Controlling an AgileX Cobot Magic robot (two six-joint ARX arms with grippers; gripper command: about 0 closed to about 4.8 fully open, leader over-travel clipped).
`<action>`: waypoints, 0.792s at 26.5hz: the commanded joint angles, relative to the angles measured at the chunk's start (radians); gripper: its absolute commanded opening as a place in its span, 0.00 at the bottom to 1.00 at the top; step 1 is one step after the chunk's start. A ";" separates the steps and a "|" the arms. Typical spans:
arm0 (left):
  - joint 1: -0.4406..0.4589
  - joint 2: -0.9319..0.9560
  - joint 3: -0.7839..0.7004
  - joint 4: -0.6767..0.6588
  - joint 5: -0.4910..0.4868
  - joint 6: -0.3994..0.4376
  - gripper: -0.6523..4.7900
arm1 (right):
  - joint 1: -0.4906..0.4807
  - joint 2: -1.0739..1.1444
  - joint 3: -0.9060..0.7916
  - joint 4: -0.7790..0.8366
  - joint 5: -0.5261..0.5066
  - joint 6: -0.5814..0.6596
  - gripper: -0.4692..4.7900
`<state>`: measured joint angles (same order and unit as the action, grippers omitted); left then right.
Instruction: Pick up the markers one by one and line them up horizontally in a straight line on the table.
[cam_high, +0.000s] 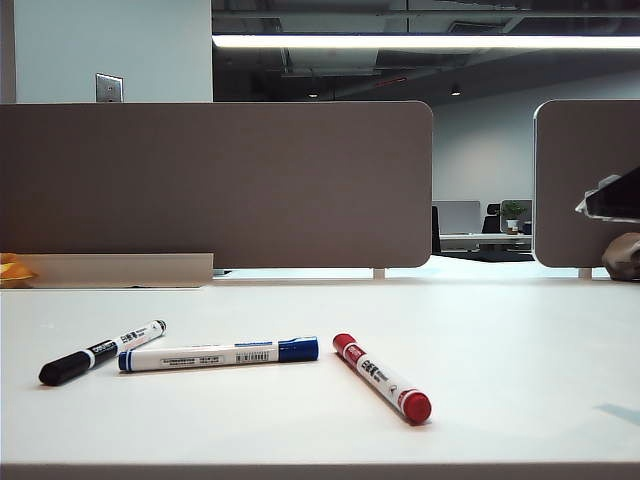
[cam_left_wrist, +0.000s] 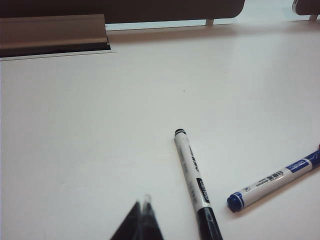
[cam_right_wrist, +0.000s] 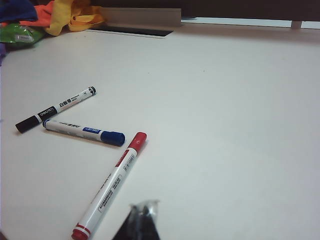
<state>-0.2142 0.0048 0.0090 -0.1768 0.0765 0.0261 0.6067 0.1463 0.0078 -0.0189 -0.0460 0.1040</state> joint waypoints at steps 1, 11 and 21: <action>0.001 0.001 -0.002 0.000 -0.002 0.000 0.11 | 0.000 -0.002 -0.007 0.015 -0.001 -0.003 0.08; 0.002 0.001 -0.002 -0.003 -0.060 0.004 0.11 | 0.000 -0.002 -0.007 0.015 -0.001 -0.003 0.08; 0.002 0.001 -0.002 -0.001 -0.170 0.003 0.11 | -0.004 -0.002 -0.007 -0.031 0.343 -0.055 0.08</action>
<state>-0.2142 0.0048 0.0090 -0.1783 -0.0788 0.0269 0.6037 0.1463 0.0078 -0.0399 0.1764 0.0551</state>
